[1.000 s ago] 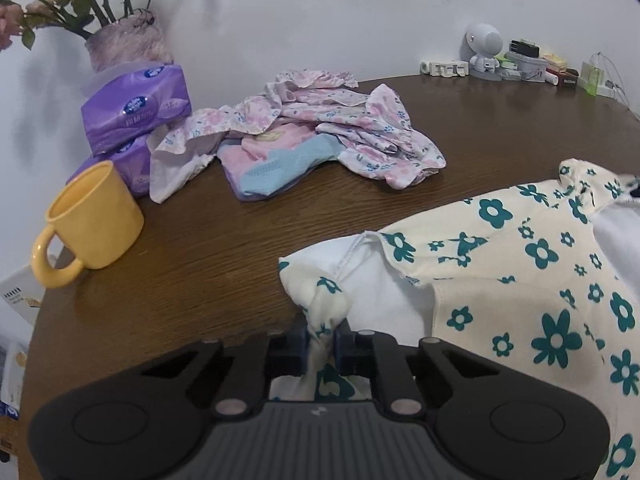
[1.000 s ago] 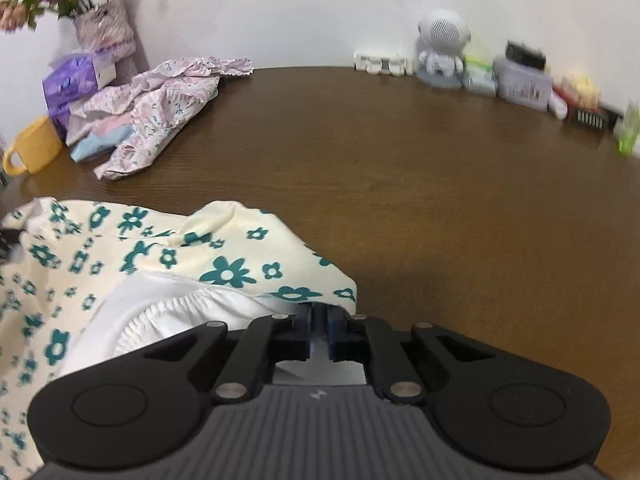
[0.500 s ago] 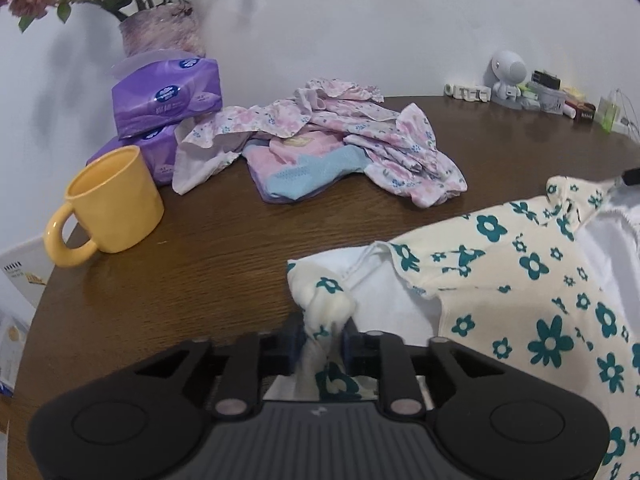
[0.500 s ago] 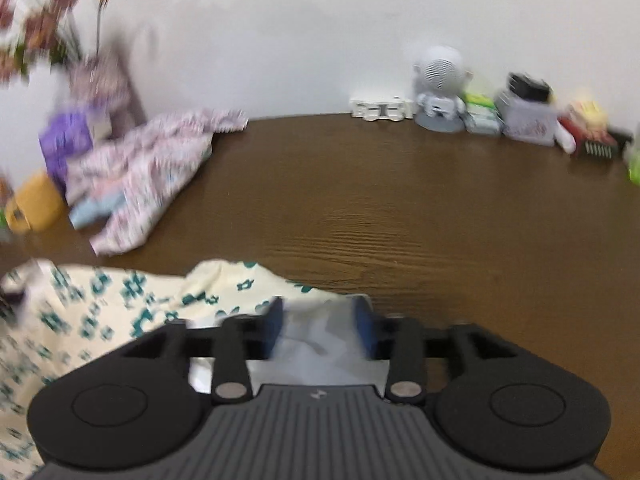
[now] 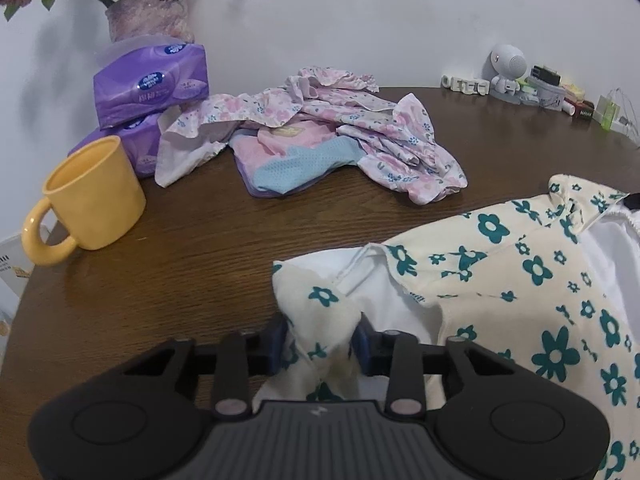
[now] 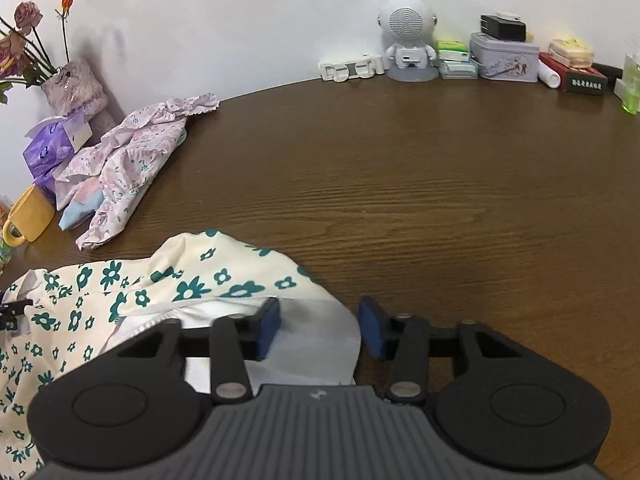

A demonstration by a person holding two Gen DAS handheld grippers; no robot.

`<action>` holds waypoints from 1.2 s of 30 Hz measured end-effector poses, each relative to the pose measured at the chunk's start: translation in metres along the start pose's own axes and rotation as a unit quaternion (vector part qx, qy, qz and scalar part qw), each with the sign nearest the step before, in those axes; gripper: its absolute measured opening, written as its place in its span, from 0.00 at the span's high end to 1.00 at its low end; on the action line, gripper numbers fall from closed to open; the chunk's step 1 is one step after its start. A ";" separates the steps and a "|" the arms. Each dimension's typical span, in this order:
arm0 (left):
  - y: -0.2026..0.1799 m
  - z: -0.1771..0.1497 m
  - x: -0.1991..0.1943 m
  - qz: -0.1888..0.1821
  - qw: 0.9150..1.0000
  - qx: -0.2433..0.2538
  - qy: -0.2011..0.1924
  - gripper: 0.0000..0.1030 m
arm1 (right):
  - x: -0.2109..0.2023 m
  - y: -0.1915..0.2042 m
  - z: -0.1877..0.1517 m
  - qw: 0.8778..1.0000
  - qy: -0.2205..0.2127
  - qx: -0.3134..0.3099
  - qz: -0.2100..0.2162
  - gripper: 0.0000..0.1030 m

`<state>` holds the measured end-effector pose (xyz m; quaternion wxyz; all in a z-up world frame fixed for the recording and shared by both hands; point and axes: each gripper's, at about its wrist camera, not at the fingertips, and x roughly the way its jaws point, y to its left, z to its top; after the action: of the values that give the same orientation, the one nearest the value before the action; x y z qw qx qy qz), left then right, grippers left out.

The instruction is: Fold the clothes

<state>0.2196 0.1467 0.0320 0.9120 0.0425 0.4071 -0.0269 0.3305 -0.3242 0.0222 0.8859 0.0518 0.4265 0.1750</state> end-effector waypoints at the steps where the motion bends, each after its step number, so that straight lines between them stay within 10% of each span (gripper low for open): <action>1: 0.000 0.001 0.000 -0.004 1.000 -0.003 0.001 0.77 | 0.003 0.001 0.001 1.000 0.003 -0.004 0.002 0.93; 18: -0.008 -0.001 -0.009 0.042 0.998 0.028 -0.028 0.92 | 0.027 0.070 0.070 0.975 -0.059 -0.204 -0.071 1.00; 28: 0.000 -0.003 -0.002 0.072 0.997 0.024 -0.028 0.92 | 0.072 0.064 0.058 0.973 -0.064 -0.215 -0.058 0.99; 33: 0.004 -0.003 -0.009 0.057 0.998 0.005 -0.034 0.87 | 0.046 0.043 0.064 0.992 -0.057 -0.113 -0.018 0.55; 36: 0.009 -0.004 -0.023 0.035 0.998 -0.022 -0.040 0.77 | 0.005 0.025 0.056 0.996 -0.066 -0.059 0.009 0.51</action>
<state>0.2017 0.1562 0.0467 0.9287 0.0351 0.3689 0.0123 0.3701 -0.2963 0.0601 0.9118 0.0147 0.3559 0.2041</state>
